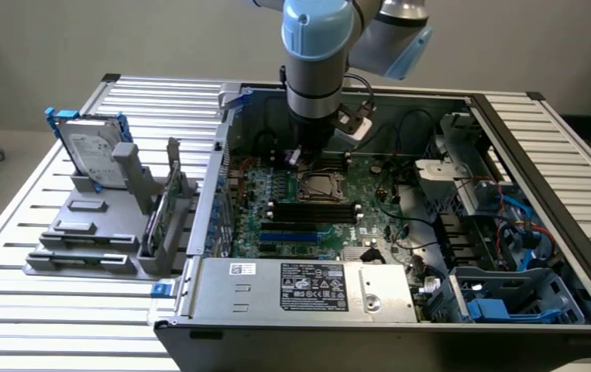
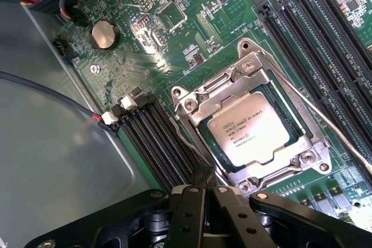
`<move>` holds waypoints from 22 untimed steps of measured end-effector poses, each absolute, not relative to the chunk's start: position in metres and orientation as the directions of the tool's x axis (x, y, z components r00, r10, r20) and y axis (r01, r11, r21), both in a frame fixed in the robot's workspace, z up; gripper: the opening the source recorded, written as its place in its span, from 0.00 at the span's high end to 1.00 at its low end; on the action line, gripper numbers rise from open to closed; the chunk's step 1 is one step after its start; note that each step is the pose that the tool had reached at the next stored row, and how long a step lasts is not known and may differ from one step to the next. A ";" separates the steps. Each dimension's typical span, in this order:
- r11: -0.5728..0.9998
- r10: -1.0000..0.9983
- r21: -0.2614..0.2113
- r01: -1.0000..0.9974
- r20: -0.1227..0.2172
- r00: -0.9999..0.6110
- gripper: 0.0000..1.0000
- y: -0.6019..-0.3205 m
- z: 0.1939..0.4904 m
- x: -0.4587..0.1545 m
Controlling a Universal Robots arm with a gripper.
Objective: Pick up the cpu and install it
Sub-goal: 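Close the cpu cover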
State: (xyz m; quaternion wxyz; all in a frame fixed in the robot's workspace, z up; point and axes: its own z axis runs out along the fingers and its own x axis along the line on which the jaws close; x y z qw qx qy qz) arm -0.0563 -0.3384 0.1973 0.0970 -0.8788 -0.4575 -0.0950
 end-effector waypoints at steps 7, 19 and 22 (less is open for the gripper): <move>-0.560 0.788 -0.083 0.824 0.255 0.561 0.89 -0.338 0.197 -0.055; -0.553 0.792 -0.083 0.829 0.254 0.555 0.89 -0.338 0.196 -0.053; -0.551 0.794 -0.083 0.830 0.254 0.553 0.89 -0.339 0.196 -0.053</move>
